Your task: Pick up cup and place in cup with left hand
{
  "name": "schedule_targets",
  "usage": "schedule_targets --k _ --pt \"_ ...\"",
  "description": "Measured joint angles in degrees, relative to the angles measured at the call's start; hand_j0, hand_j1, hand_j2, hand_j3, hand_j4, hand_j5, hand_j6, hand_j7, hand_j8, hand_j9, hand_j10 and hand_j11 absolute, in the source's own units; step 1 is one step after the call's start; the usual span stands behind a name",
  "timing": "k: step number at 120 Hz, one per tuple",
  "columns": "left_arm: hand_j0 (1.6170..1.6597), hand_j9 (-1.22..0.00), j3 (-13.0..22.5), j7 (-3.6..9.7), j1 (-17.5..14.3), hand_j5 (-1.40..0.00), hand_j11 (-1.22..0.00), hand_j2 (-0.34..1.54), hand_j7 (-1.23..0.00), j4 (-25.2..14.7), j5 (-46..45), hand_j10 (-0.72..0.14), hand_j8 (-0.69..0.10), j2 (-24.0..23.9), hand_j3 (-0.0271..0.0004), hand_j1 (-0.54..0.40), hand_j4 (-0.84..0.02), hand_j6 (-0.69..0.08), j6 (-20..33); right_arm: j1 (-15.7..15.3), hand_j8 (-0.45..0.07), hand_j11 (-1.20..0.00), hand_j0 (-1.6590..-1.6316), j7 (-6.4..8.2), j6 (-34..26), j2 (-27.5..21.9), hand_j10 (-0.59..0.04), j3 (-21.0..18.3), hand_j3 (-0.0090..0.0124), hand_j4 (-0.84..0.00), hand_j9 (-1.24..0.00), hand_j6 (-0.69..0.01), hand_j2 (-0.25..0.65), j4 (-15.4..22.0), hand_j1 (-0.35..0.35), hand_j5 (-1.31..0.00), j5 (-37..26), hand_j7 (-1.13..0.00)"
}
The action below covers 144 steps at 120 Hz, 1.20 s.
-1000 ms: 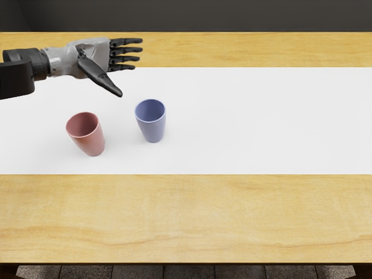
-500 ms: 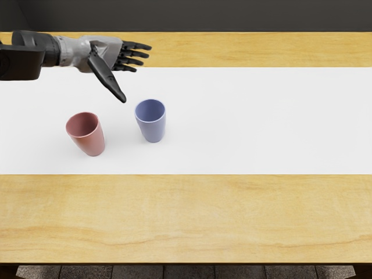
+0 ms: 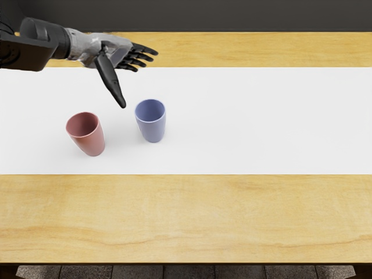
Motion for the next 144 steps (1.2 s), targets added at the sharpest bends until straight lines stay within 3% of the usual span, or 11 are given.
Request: schedule_targets --k 22,78,94,121,144 --pt "1.6581 -0.02 2.82 0.02 -0.04 -0.02 -0.02 0.0 -0.02 -3.31 3.54 -0.02 -0.021 -1.31 0.0 0.327 -0.021 -0.021 0.0 0.0 0.0 0.0 -1.6581 0.0 0.02 0.0 0.0 0.0 0.0 0.0 0.0 0.0 0.0 0.0 -0.349 0.0 0.01 0.0" --pt "1.6581 -0.02 4.19 -0.05 -2.1 -0.02 -0.02 0.0 -0.02 -6.77 13.2 -0.02 -0.021 -3.68 0.0 0.327 -0.021 -0.021 0.71 0.0 0.0 0.0 -1.6581 0.0 0.0 0.0 0.0 0.0 0.0 0.0 0.0 0.0 0.0 0.0 -0.349 0.0 0.0 0.0" --pt "1.6581 -0.03 4.64 -0.06 -2.25 -0.03 -0.03 0.0 -0.03 -6.84 15.78 -0.021 -0.021 -5.31 0.0 0.326 -0.021 -0.022 3.65 0.0 0.0 0.0 -1.6581 0.0 0.01 0.0 0.0 0.0 0.0 0.0 0.0 0.0 0.0 0.0 -0.349 0.0 0.0 0.0" --pt "1.6581 -0.03 9.62 -0.06 -3.28 -0.03 -0.03 0.0 -0.03 -6.76 18.56 -0.021 -0.022 -7.9 0.0 0.326 -0.022 -0.023 10.42 0.01 0.0 0.0 -1.6581 0.0 0.01 0.0 0.0 0.0 0.0 0.0 0.0 0.0 0.0 0.0 -0.349 0.0 0.0 0.0" --pt "1.6581 -0.03 12.22 -0.06 -3.04 -0.03 -0.03 0.01 -0.03 -6.75 19.74 -0.024 -0.025 -8.73 0.0 0.322 -0.025 -0.025 13.06 0.01 0.0 0.0 -1.6581 0.0 0.0 0.0 0.0 0.0 0.0 0.0 0.0 0.0 0.0 0.0 -0.349 0.0 0.0 0.0"
